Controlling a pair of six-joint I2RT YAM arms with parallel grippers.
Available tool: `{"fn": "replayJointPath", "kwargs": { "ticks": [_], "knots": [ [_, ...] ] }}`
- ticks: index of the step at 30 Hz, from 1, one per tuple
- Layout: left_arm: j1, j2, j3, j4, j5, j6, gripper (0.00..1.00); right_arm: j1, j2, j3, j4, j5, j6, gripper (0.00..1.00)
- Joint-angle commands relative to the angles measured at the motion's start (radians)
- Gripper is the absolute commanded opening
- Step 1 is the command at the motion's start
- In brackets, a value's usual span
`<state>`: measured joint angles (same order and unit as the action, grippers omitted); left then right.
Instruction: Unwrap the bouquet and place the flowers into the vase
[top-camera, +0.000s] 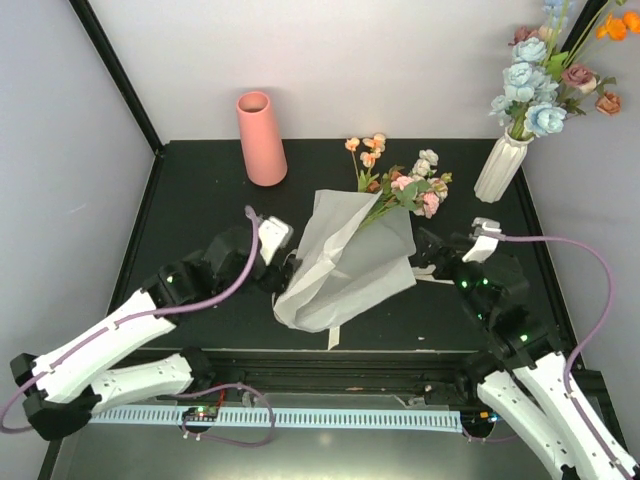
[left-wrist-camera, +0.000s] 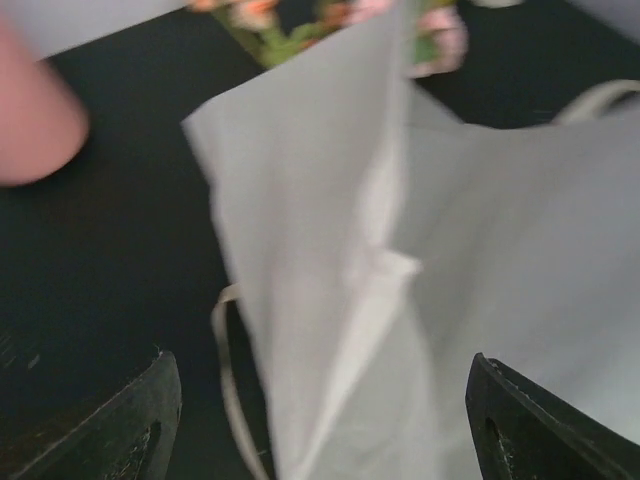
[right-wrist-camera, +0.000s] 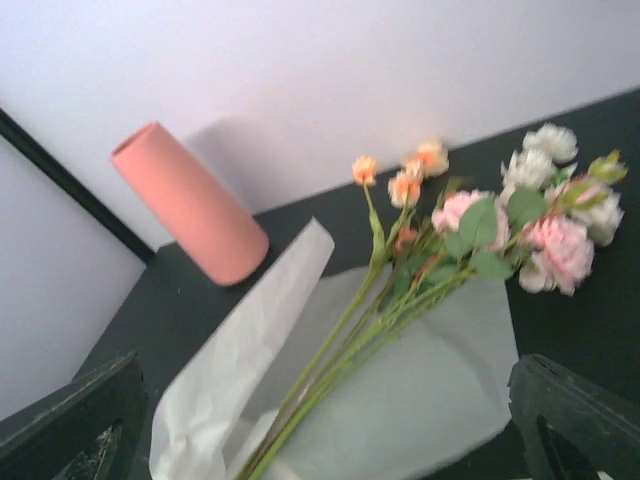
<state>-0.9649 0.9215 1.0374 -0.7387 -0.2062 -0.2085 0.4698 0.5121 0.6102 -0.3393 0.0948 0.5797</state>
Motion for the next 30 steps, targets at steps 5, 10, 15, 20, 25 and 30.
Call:
{"fn": "replayJointPath", "kwargs": {
  "ticks": [5, 10, 15, 20, 25, 30],
  "knots": [
    [0.293, 0.086, -0.109, -0.066, -0.037, -0.139, 0.77, 0.002, 0.039, 0.040, -0.029, -0.027, -0.078, 0.98],
    [0.382, 0.232, -0.160, -0.018, 0.060, -0.144, 0.74, 0.005, 0.183, -0.004, 0.075, -0.246, -0.009, 0.95],
    [0.391, 0.417, -0.128, -0.043, 0.144, -0.149, 0.69, 0.024, 0.289, -0.018, 0.086, -0.264, 0.013, 0.94],
    [0.387, 0.499, -0.136, -0.019, 0.174, -0.166, 0.64, 0.025, 0.301, -0.027, 0.076, -0.225, -0.008, 0.94],
    [0.387, 0.559, -0.147, 0.006, 0.192, -0.180, 0.59, 0.025, 0.311, -0.037, 0.075, -0.202, -0.024, 0.94],
    [0.384, 0.624, -0.171, 0.040, 0.207, -0.200, 0.50, 0.026, 0.330, -0.038, 0.072, -0.178, -0.039, 0.94]
  ]
}}
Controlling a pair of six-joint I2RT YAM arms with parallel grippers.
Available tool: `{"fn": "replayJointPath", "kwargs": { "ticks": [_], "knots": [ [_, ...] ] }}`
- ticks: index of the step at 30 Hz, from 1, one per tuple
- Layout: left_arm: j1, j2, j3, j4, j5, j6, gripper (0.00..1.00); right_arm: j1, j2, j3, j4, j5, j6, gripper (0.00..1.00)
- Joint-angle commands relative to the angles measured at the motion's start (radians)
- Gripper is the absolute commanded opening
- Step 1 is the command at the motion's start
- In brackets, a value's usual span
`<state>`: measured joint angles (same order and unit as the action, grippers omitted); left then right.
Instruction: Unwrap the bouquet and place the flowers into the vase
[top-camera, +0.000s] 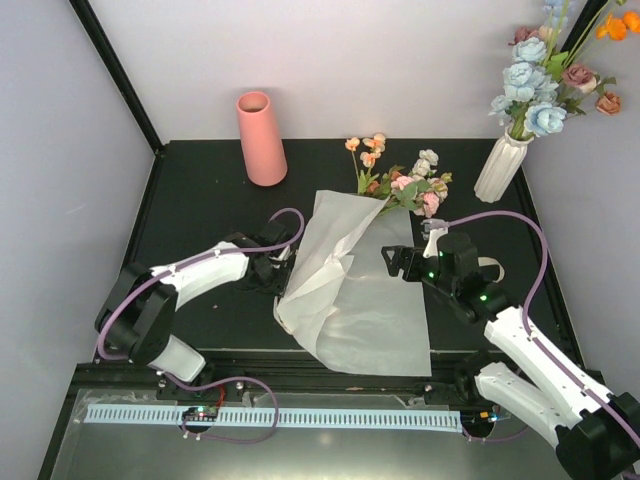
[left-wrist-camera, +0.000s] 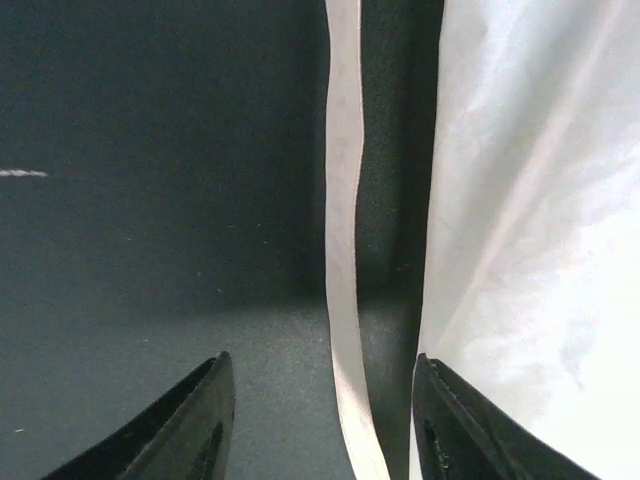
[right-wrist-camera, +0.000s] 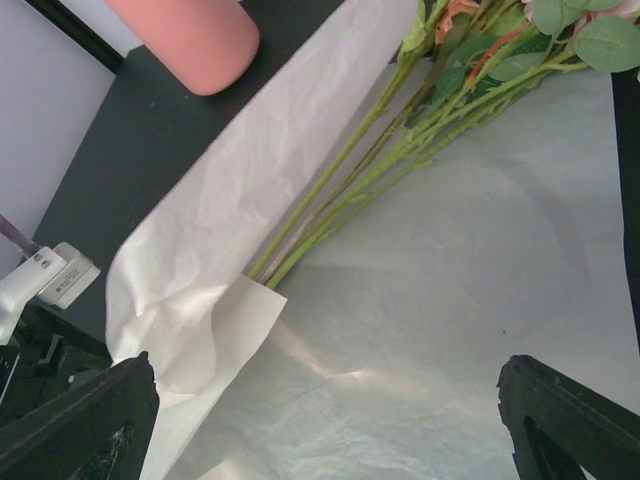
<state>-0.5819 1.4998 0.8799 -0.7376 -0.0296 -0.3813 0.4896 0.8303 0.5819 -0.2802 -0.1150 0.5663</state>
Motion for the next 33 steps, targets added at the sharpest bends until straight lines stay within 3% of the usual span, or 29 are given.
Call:
{"fn": "replayJointPath", "kwargs": {
  "ticks": [1, 4, 10, 20, 27, 30, 33],
  "knots": [
    [0.001, 0.056, -0.014, 0.044, 0.030, -0.027, 0.45, 0.006, 0.016, -0.012, 0.013, 0.036, -0.025, 0.94],
    [0.001, 0.081, -0.009, 0.057, 0.024, -0.022, 0.39, 0.006, 0.023, -0.011, 0.015, 0.043, -0.033, 0.94],
    [0.001, 0.093, 0.020, 0.045, -0.049, -0.017, 0.02, 0.006, 0.019, -0.013, 0.002, 0.076, -0.047, 0.94],
    [0.008, -0.022, 0.246, -0.169, -0.468, -0.036, 0.02, 0.006, 0.018, -0.018, -0.005, 0.102, -0.063, 0.94],
    [0.039, 0.117, 0.482, -0.379, -0.862, -0.092, 0.02, 0.006, 0.044, 0.004, -0.013, 0.083, -0.085, 0.94],
    [0.058, 0.162, 0.559, -0.420, -0.954, -0.119, 0.02, 0.005, 0.054, 0.016, -0.027, 0.088, -0.104, 0.94],
    [0.082, 0.174, 0.586, -0.377, -0.983, -0.077, 0.10, 0.006, 0.059, 0.026, -0.040, 0.090, -0.111, 0.94]
  ]
}}
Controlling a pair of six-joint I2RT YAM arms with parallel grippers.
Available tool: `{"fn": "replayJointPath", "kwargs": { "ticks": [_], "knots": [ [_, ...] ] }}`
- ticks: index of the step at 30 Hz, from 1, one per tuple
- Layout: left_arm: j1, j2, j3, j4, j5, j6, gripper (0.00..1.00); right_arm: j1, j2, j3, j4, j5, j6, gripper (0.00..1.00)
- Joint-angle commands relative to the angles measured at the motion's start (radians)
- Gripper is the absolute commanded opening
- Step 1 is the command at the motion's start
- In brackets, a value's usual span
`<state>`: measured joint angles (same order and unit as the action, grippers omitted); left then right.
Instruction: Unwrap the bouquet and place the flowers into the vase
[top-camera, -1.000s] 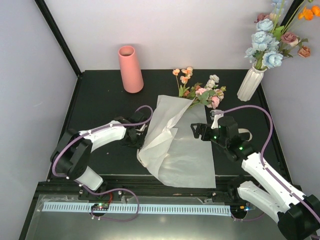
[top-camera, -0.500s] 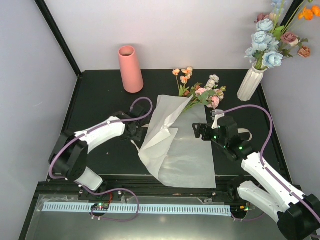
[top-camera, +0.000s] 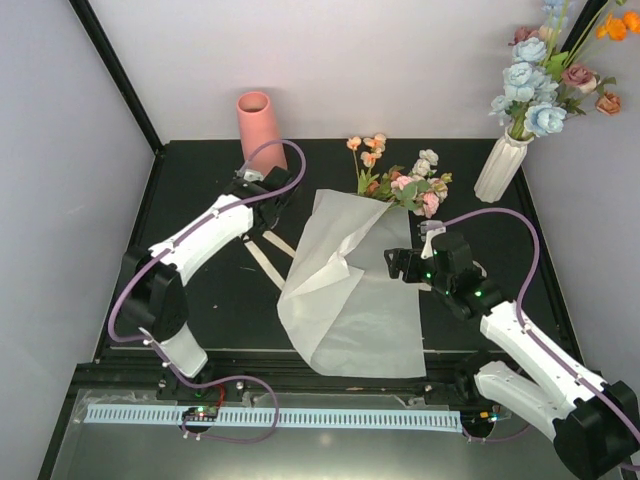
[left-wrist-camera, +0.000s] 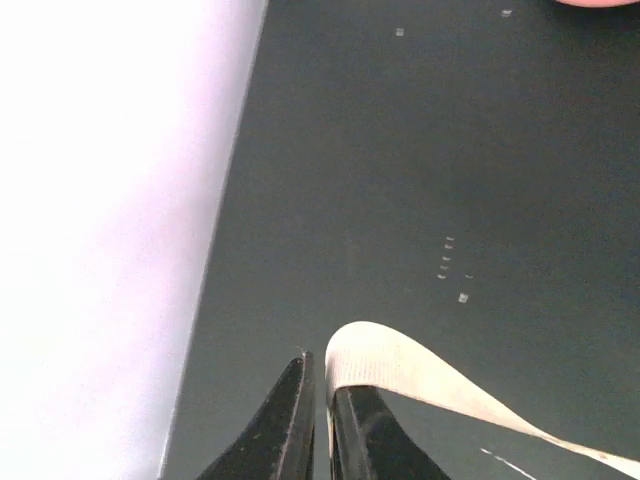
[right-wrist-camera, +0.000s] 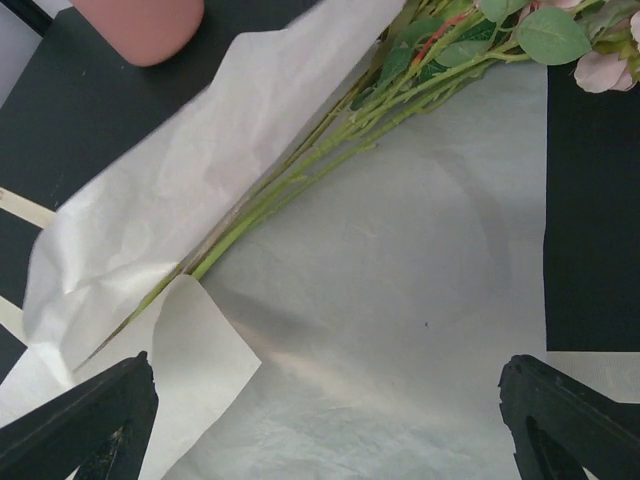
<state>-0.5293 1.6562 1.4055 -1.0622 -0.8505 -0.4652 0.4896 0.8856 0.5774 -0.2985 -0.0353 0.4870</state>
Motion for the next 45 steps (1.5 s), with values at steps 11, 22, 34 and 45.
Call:
{"fn": "replayJointPath", "kwargs": {
  "ticks": [11, 22, 34, 45],
  "knots": [
    [0.065, -0.021, 0.138, -0.030, -0.037, 0.020, 0.98, 0.006, 0.064, 0.032, -0.004, -0.031, -0.015, 0.95],
    [0.014, -0.596, -0.163, 0.362, 0.681, 0.282, 0.99, 0.006, 0.170, 0.066, 0.070, -0.083, 0.011, 0.95],
    [0.242, -0.542, -0.245, 0.281, 0.864, 0.049, 0.99, 0.006, 0.247, 0.109, 0.069, -0.150, 0.018, 0.95],
    [0.199, -0.659, -0.427, 0.663, 1.142, 0.121, 0.99, 0.006, 0.268, 0.126, 0.033, -0.102, 0.023, 0.95]
  ]
}}
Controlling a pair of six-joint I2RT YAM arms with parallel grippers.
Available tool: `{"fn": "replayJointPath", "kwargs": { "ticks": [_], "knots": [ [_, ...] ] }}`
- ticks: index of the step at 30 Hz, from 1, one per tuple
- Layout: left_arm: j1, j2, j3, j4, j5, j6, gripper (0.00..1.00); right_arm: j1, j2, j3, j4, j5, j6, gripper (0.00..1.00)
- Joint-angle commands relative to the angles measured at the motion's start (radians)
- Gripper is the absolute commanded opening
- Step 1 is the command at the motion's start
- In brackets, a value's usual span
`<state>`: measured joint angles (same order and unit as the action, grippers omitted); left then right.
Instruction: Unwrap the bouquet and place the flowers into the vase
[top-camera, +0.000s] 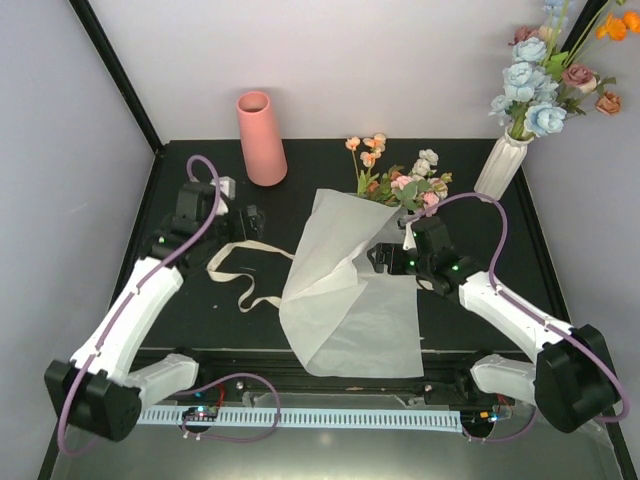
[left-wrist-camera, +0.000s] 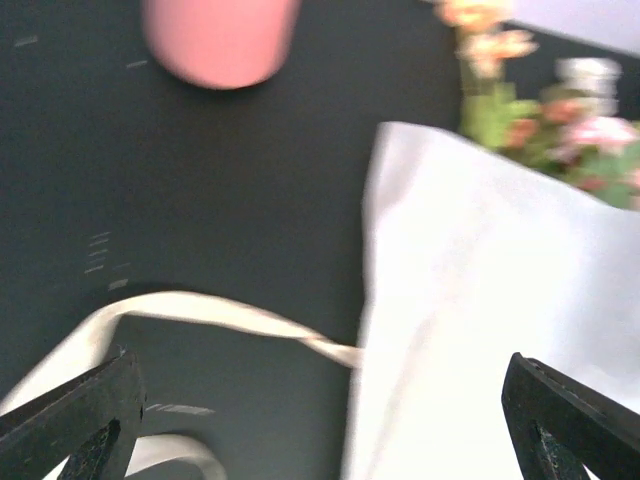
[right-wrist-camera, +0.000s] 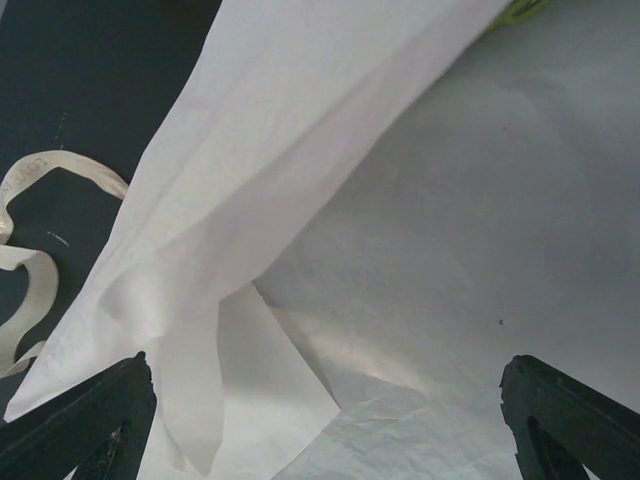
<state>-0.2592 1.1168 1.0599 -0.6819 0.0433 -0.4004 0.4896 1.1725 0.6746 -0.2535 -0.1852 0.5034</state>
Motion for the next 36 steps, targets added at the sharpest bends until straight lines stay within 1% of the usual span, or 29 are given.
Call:
{"fn": "replayJointPath", "kwargs": {
  "ticks": [1, 3, 6, 9, 11, 13, 17, 19, 22, 23, 28, 30, 31, 32, 34, 36],
  "knots": [
    [-0.107, -0.130, -0.089, 0.300, 0.243, 0.088, 0.99, 0.006, -0.031, 0.032, -0.021, 0.085, 0.009, 0.96],
    [-0.169, -0.112, -0.071, 0.289, 0.216, 0.135, 0.99, 0.006, -0.062, 0.046, -0.047, 0.167, -0.001, 0.97],
    [-0.239, -0.045, -0.036, 0.289, 0.268, 0.199, 0.99, 0.004, -0.101, 0.096, -0.120, 0.316, -0.042, 1.00],
    [-0.321, 0.050, 0.023, 0.288, 0.306, 0.261, 0.99, 0.001, -0.131, 0.140, -0.186, 0.463, -0.053, 1.00],
    [-0.380, 0.141, 0.083, 0.263, 0.292, 0.304, 0.99, -0.003, -0.154, 0.155, -0.217, 0.511, -0.043, 1.00],
    [-0.432, 0.242, 0.144, 0.235, 0.267, 0.334, 0.98, -0.007, -0.179, 0.148, -0.232, 0.528, -0.019, 1.00],
    [-0.504, 0.421, 0.304, 0.133, 0.187, 0.346, 0.93, -0.012, -0.228, 0.103, -0.229, 0.512, 0.006, 1.00],
    [-0.539, 0.492, 0.358, 0.086, 0.114, 0.352, 0.91, -0.014, -0.249, 0.085, -0.236, 0.509, 0.009, 1.00],
    [-0.577, 0.574, 0.406, 0.053, 0.056, 0.362, 0.87, -0.017, -0.277, 0.066, -0.257, 0.512, 0.012, 1.00],
    [-0.583, 0.598, 0.419, 0.040, 0.037, 0.363, 0.84, -0.017, -0.287, 0.058, -0.258, 0.510, 0.012, 1.00],
    [-0.600, 0.688, 0.462, -0.001, -0.103, 0.367, 0.79, -0.018, -0.323, 0.041, -0.255, 0.473, 0.007, 1.00],
    [-0.603, 0.725, 0.484, -0.020, -0.107, 0.374, 0.71, -0.019, -0.326, 0.039, -0.255, 0.464, 0.005, 1.00],
    [-0.605, 0.733, 0.485, -0.019, -0.097, 0.378, 0.69, -0.019, -0.325, 0.038, -0.254, 0.463, 0.004, 1.00],
    [-0.606, 0.738, 0.486, -0.015, -0.087, 0.383, 0.64, -0.019, -0.323, 0.038, -0.253, 0.462, 0.003, 1.00],
    [-0.607, 0.739, 0.483, -0.003, -0.078, 0.384, 0.44, -0.019, -0.316, 0.041, -0.253, 0.458, 0.003, 1.00],
    [-0.607, 0.736, 0.484, 0.004, -0.085, 0.382, 0.18, -0.019, -0.310, 0.045, -0.251, 0.451, 0.003, 1.00]
  ]
}}
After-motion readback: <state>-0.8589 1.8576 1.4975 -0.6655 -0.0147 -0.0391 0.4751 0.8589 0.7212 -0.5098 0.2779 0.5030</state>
